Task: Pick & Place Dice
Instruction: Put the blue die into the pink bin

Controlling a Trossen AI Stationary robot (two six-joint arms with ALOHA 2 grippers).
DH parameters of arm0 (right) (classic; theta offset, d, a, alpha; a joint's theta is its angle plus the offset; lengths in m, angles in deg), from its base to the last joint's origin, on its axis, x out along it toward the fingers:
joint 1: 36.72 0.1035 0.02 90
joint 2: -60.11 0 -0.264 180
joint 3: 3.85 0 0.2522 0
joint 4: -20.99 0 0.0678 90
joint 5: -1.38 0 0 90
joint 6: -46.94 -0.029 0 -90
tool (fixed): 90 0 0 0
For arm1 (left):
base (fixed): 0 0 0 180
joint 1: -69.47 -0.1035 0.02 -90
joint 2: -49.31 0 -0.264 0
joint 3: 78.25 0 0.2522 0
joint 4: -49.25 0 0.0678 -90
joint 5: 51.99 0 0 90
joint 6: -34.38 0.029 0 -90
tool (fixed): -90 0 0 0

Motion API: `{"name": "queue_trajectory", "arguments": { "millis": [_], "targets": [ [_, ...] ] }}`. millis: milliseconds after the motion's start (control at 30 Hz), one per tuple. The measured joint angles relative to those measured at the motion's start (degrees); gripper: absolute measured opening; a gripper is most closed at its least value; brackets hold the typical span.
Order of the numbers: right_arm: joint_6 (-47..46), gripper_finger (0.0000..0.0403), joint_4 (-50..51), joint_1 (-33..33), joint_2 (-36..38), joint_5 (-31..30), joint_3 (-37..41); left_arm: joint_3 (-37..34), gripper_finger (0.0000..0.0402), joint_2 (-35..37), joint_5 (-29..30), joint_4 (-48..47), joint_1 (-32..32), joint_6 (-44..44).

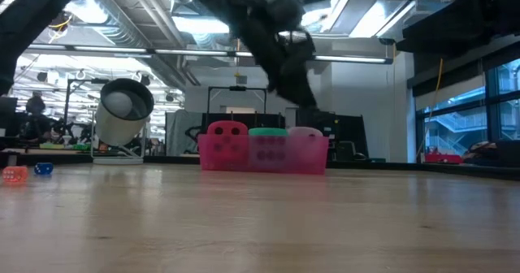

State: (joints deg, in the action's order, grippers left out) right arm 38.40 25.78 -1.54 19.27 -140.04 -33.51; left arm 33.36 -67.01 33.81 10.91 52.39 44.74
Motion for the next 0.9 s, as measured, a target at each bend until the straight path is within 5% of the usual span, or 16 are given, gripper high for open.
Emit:
{"name": "queue_trajectory", "arguments": {
  "millis": [433, 667, 900],
  "targets": [
    [2.6, 0.0278, -2.7, -0.3, 0.1, -0.2, 0.0, -1.9, 0.0184, 13.6, -4.6, -5.0, 2.5, -4.2],
    [5.3, 0.0278, -8.2, -0.3, 0.1, 1.0, 0.0, -20.8, 0.0184, 27.1, -4.3, 9.8, 5.9, -8.5],
    [6.0, 0.0278, -13.5, -2.1, 0.0, 10.7, 0.0, -40.8, 0.0184, 43.2, -2.5, 19.9, 11.5, -17.9]
  ]
}}
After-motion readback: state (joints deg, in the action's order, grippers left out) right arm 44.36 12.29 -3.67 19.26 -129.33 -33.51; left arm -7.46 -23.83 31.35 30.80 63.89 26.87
